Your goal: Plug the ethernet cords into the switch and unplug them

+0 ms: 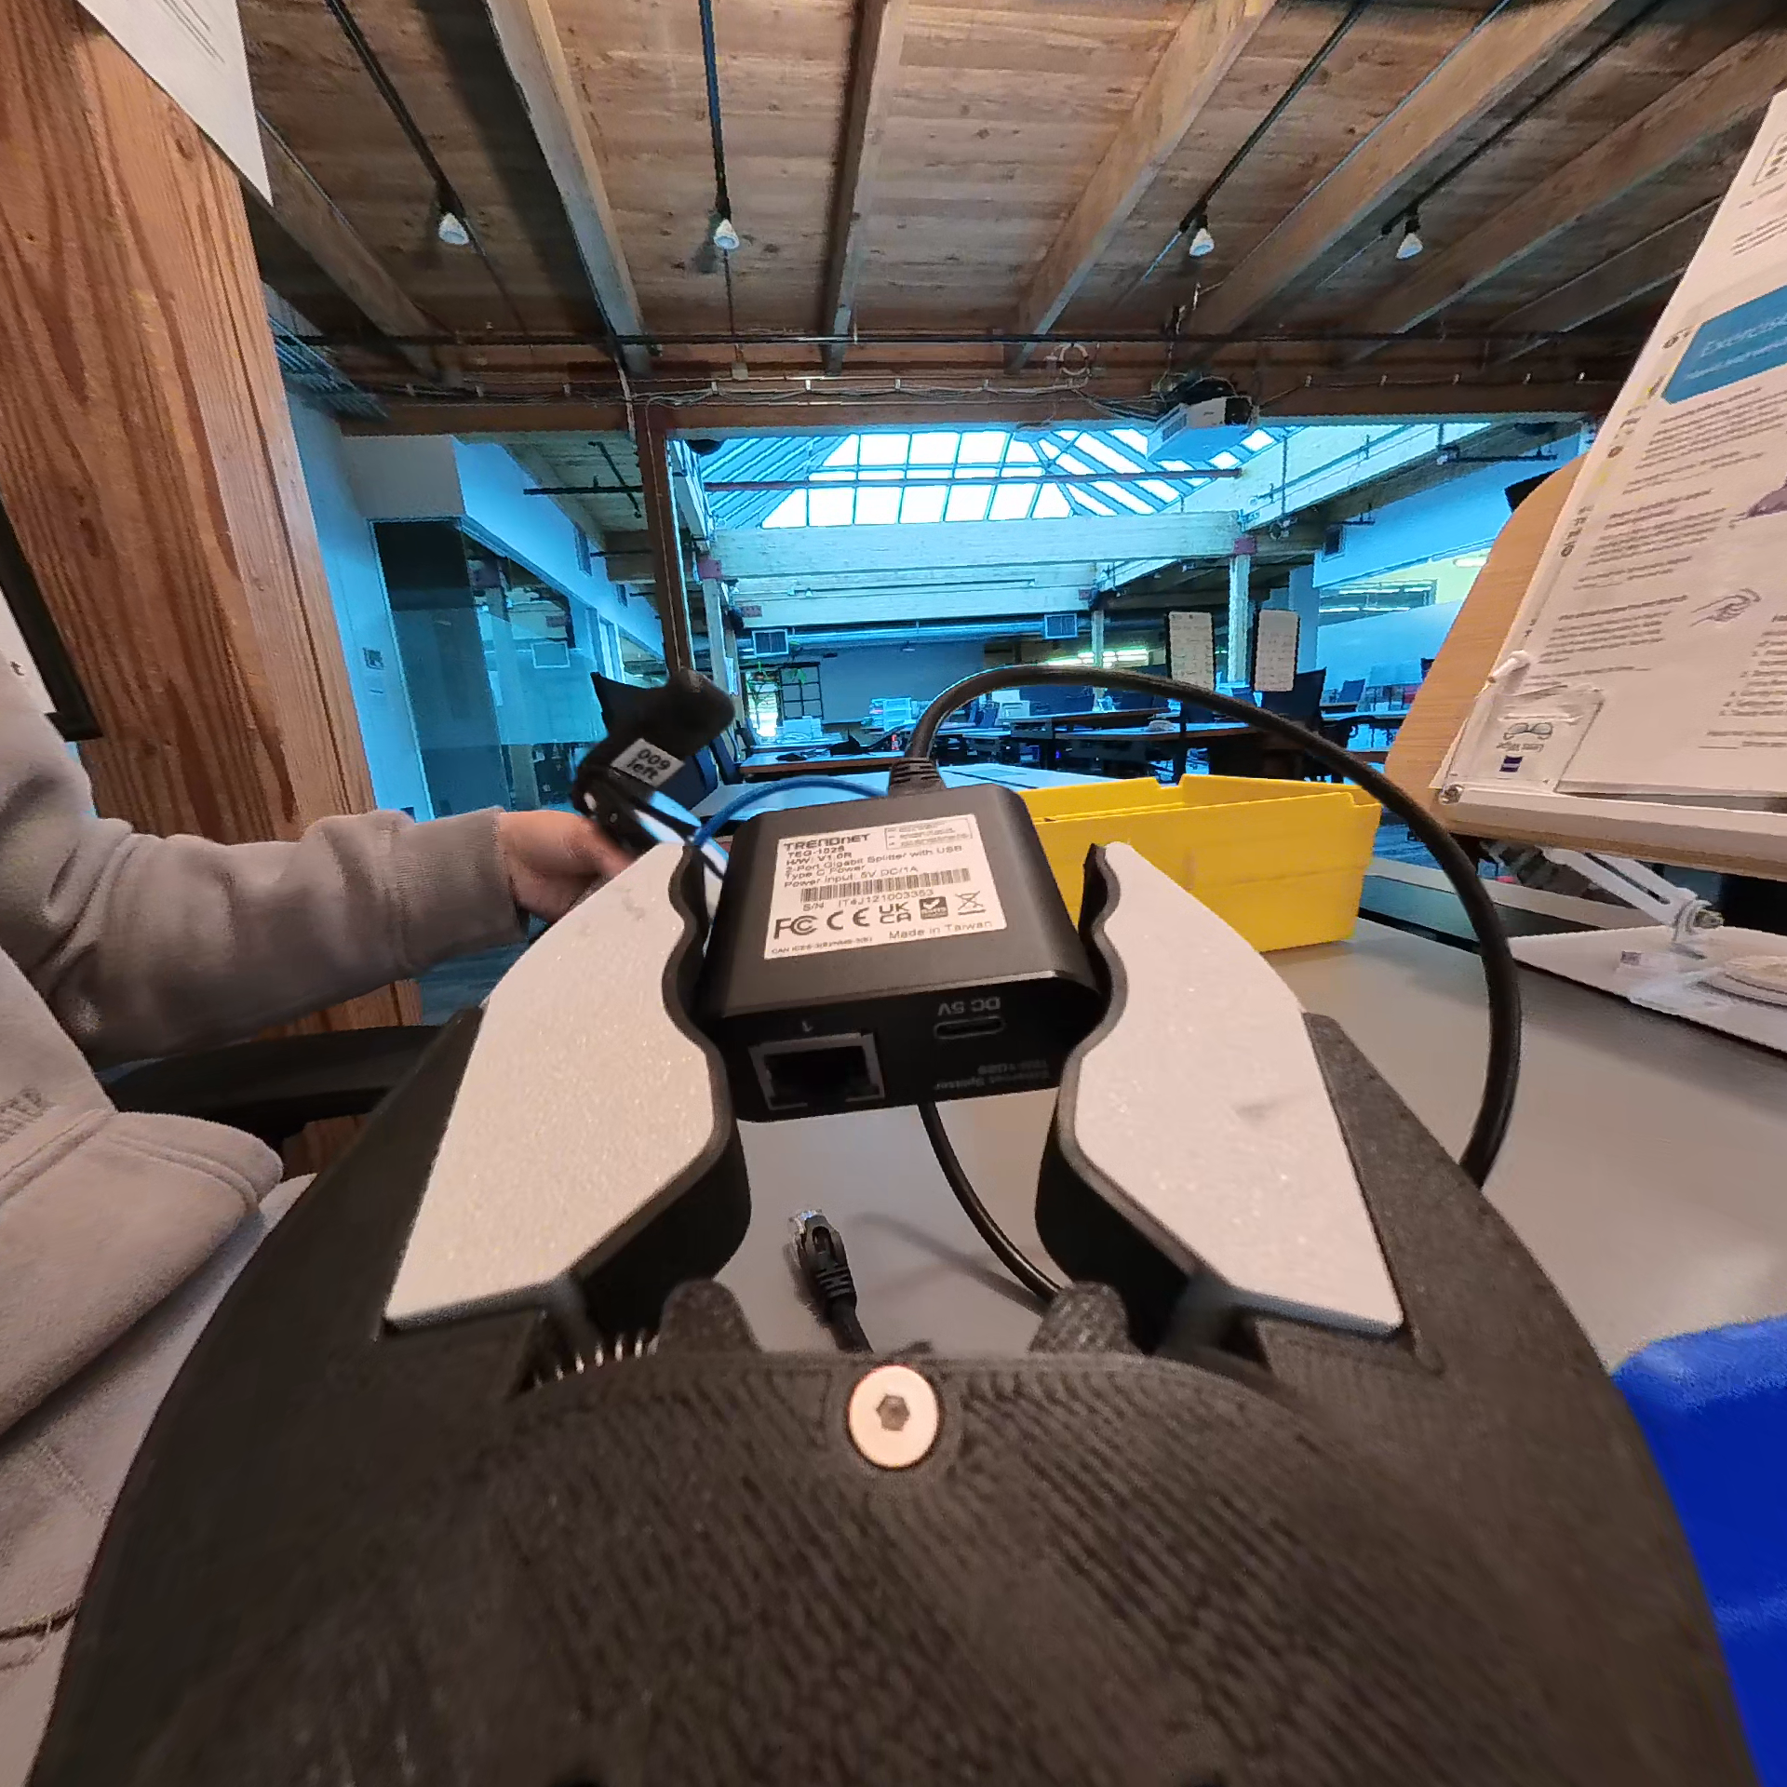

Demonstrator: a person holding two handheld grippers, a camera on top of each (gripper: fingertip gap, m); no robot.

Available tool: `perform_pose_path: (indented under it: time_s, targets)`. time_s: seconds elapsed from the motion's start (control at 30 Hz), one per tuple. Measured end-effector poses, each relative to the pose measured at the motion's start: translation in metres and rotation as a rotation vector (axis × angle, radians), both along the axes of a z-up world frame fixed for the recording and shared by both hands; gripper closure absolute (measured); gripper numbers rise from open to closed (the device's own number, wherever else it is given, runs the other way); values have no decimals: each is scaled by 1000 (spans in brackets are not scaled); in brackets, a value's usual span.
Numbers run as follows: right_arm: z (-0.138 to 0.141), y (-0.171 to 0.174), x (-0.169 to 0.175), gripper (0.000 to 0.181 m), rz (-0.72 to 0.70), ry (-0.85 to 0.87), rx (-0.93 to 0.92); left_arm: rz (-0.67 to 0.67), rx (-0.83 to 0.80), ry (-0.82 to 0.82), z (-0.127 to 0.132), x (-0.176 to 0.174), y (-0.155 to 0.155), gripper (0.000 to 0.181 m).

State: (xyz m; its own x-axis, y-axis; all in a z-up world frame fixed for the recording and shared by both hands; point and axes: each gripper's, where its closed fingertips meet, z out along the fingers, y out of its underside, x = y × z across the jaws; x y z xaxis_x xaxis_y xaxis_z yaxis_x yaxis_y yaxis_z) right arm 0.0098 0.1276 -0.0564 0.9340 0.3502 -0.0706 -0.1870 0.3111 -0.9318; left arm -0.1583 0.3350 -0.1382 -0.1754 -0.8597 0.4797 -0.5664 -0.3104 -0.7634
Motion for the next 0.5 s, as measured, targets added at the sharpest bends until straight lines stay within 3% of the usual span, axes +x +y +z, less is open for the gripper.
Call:
perform_pose_path:
  time_s: [0.2,0.33,0.4,0.5]
  targets:
    - [0,0,0,106,1,1,2,-388,38,24,-6,-9,-48,176]
    - [0,0,-1,106,4,-2,2,-622,207,38,-6,-18,-64,176]
    - [0,-1,-1,106,5,-1,2,-616,311,88,-10,-11,-57,175]
    - [0,-1,0,106,3,-1,2,-432,356,114,-8,12,-29,175]
